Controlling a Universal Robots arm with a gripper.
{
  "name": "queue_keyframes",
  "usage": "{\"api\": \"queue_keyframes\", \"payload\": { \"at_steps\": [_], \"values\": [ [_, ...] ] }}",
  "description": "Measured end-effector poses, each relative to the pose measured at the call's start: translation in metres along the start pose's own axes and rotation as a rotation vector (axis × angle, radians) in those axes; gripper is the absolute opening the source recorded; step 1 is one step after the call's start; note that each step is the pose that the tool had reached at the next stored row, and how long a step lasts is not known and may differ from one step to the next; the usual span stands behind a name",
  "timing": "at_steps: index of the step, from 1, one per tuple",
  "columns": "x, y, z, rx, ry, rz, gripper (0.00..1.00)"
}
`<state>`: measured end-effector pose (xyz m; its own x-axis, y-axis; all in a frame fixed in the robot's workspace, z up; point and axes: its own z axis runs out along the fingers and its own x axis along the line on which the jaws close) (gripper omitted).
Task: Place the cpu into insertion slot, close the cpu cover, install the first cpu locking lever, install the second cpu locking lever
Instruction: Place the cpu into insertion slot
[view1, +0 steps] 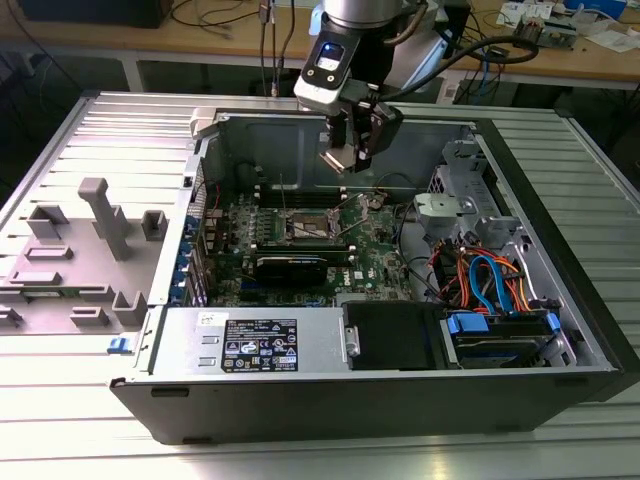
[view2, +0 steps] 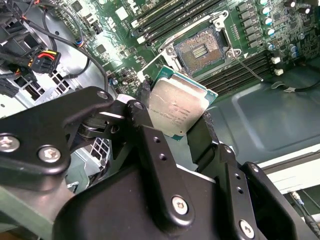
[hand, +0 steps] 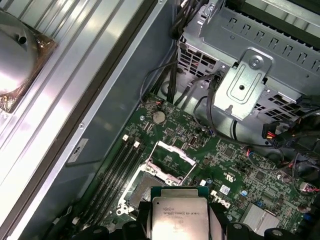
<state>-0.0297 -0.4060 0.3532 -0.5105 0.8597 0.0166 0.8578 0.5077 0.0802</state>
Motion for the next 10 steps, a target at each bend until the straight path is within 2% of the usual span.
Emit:
{"api": "queue_keyframes", "payload": {
  "at_steps": [3,5,7,10],
  "values": [
    [0.0,0.0,0.0005,0.0003,-0.0019,0.033,0.54],
    [0.0,-0.0002,0.0018,0.0019,-0.0039,0.07,0.54],
    [-0.0001,-0.0004,0.0042,0.0068,-0.0035,0.105,0.54],
    [-0.0001,-0.0007,0.0074,0.0123,-0.0024,0.129,0.54]
  ]
}}
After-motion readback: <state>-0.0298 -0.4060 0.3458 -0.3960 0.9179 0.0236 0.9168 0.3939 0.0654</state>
